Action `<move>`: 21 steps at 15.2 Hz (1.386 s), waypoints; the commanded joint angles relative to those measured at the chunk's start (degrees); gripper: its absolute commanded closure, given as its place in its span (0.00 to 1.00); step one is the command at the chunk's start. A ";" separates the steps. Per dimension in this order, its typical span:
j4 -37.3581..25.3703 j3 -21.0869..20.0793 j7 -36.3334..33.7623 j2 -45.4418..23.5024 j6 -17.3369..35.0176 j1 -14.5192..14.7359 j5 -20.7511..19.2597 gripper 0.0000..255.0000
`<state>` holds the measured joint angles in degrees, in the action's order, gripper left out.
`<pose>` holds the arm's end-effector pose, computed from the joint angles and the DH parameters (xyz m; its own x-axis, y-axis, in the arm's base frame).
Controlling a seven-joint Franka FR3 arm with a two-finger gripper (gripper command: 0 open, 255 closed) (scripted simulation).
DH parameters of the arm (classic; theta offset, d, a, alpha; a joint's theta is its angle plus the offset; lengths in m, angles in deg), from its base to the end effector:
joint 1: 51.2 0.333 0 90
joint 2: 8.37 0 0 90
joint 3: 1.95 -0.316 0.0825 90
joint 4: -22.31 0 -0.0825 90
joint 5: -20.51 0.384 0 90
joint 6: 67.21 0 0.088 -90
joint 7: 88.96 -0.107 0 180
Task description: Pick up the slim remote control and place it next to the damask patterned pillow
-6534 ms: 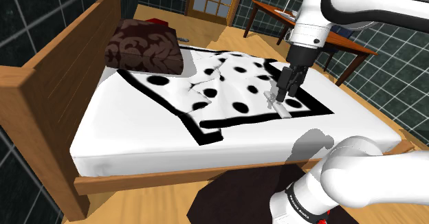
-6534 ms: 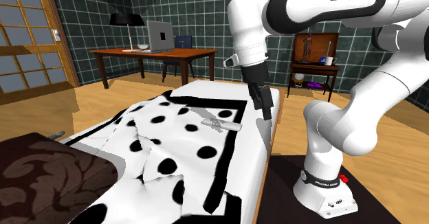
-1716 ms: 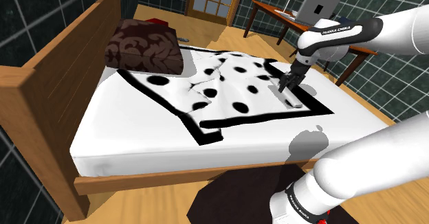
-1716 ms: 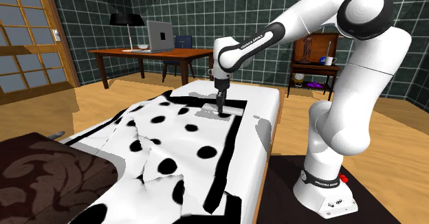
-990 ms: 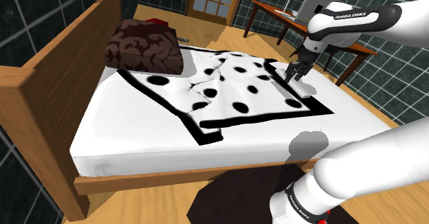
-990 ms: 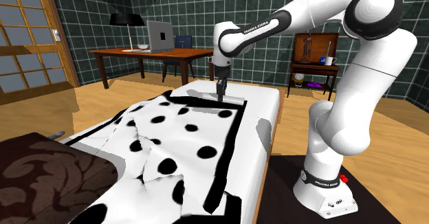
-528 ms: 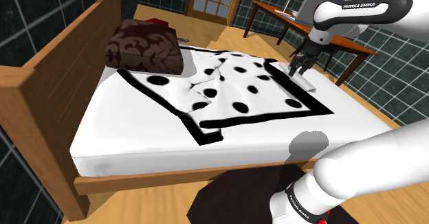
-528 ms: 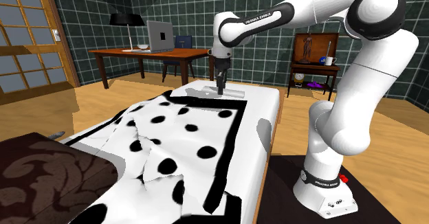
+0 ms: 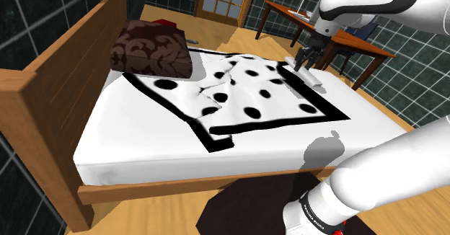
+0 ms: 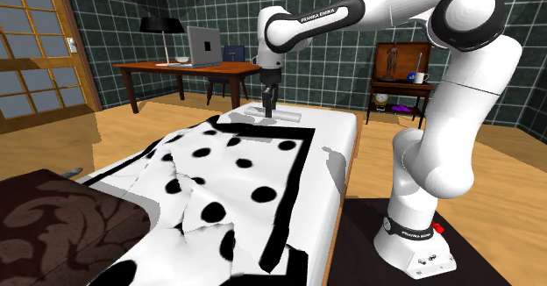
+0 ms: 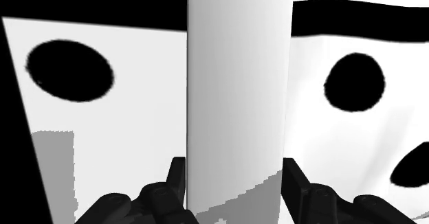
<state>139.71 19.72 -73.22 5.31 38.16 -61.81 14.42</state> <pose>0.4052 -0.2813 0.5351 0.9684 -0.2492 0.0088 -0.2493 -0.9682 0.0185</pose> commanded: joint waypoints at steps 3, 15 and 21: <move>-5.43 -1.82 -2.92 -5.76 -0.14 2.08 2.39 1.00; -29.53 -6.25 -10.53 -25.99 -5.02 6.42 8.38 1.00; -49.33 -8.04 -14.04 -39.65 -11.44 7.04 10.99 1.00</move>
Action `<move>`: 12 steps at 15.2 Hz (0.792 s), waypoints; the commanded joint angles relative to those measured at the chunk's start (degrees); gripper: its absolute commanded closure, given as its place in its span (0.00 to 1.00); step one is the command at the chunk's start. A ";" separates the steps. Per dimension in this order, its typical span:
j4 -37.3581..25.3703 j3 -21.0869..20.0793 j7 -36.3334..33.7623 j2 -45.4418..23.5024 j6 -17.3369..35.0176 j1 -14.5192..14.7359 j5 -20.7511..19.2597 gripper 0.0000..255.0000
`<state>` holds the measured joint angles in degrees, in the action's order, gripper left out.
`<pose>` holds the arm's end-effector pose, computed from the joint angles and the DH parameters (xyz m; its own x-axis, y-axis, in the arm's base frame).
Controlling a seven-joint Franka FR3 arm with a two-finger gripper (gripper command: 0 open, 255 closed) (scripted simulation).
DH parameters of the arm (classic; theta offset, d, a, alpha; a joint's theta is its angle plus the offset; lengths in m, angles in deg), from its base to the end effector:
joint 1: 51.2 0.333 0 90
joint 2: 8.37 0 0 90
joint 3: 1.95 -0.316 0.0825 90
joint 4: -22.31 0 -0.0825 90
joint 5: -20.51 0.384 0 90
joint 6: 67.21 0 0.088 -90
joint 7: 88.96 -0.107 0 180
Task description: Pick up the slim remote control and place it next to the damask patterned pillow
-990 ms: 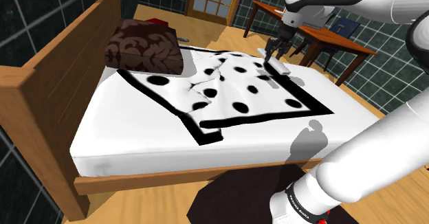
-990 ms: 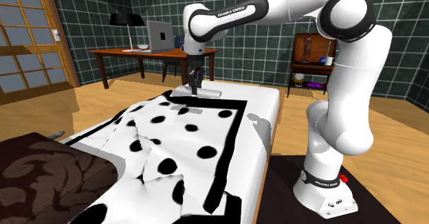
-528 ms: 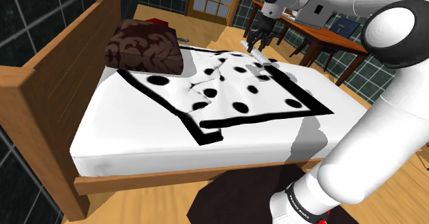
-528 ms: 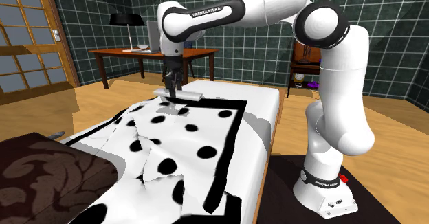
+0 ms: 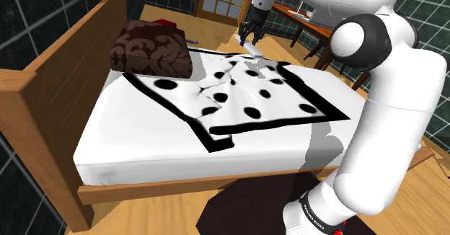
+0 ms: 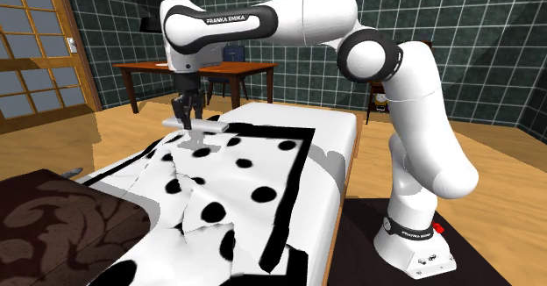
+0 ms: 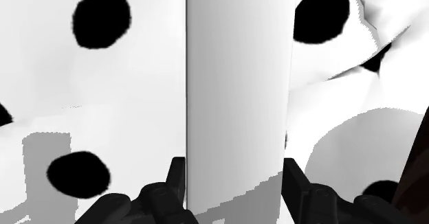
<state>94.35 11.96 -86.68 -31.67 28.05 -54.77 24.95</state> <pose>0.6567 -0.1649 0.5358 0.9683 -0.2497 0.0089 -0.2498 -0.9681 0.0184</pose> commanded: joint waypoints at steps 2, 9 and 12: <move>-13.55 -0.90 -1.83 -8.71 -4.90 -0.25 1.38 1.00; -13.36 -1.32 -2.66 -11.48 -1.97 0.19 1.67 1.00; -9.93 -1.30 -2.61 -10.82 0.79 0.52 1.58 1.00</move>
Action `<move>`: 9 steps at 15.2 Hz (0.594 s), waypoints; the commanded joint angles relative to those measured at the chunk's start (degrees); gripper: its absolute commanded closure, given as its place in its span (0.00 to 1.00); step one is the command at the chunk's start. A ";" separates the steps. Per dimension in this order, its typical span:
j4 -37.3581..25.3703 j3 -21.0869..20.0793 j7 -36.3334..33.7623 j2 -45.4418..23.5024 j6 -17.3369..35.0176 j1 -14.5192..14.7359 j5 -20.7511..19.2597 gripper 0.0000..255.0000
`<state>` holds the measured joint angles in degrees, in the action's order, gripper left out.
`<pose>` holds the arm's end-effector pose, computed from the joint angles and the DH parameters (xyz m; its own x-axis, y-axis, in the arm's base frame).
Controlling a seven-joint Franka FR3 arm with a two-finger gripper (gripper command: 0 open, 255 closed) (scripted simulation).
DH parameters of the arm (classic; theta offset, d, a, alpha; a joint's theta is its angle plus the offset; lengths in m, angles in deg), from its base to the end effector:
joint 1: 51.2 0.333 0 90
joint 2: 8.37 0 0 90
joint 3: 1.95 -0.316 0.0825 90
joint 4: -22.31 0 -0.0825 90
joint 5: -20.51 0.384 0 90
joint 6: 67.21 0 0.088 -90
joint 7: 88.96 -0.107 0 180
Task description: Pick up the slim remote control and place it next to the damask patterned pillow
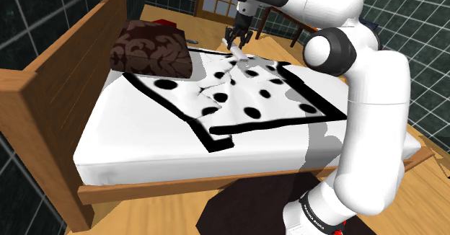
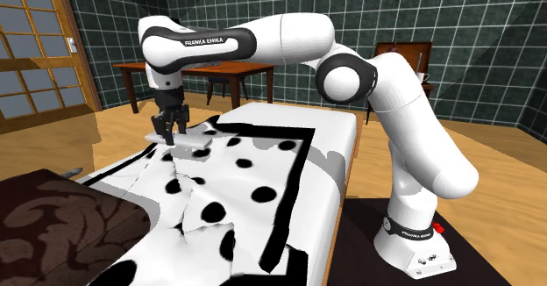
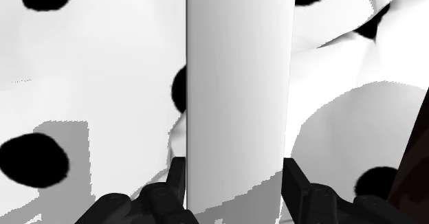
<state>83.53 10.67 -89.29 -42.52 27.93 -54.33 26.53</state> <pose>0.7083 -0.1406 0.4933 0.9684 -0.2494 0.0080 -0.2495 -0.9682 0.0182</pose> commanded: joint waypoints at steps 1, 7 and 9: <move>1.93 -0.01 0.02 0.19 1.79 0.18 -0.02 1.00; 7.31 -0.04 0.13 0.64 6.70 0.60 -0.04 1.00; 8.84 -0.07 0.17 0.62 8.23 0.71 -0.01 1.00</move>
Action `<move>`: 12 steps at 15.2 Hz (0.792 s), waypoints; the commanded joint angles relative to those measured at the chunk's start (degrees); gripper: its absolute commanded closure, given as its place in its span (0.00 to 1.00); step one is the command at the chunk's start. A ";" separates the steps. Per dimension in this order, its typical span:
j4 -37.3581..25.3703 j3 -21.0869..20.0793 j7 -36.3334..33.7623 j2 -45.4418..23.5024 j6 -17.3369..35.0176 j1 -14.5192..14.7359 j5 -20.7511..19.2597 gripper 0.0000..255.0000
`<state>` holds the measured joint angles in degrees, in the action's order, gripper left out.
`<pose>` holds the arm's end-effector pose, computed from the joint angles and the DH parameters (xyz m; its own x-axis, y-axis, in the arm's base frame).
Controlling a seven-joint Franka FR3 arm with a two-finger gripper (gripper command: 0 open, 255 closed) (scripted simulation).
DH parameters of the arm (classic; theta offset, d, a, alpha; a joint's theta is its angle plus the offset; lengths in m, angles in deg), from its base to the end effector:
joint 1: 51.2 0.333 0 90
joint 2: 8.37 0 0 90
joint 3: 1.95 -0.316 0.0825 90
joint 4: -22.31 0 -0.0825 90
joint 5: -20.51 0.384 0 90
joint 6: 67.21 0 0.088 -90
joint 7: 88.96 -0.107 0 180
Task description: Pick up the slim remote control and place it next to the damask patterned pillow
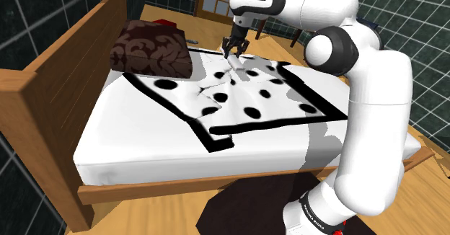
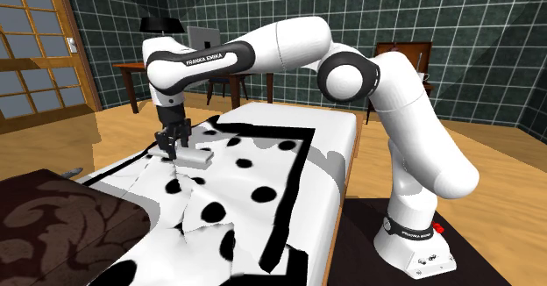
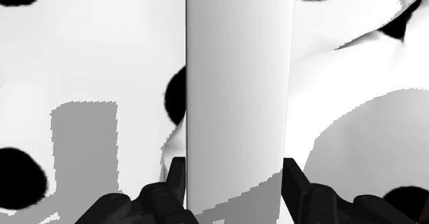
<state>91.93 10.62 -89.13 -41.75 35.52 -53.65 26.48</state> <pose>0.7084 -0.1406 0.4447 0.9684 -0.2493 0.0080 -0.2494 -0.9682 0.0182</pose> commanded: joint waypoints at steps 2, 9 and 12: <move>1.85 -0.05 0.05 -0.24 2.13 0.11 0.07 1.00; 6.01 -0.20 0.21 -1.03 7.05 0.30 0.29 1.00; 7.48 -0.29 0.29 -1.57 9.04 0.34 0.43 1.00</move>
<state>98.69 10.34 -88.89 -43.31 43.79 -53.33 26.88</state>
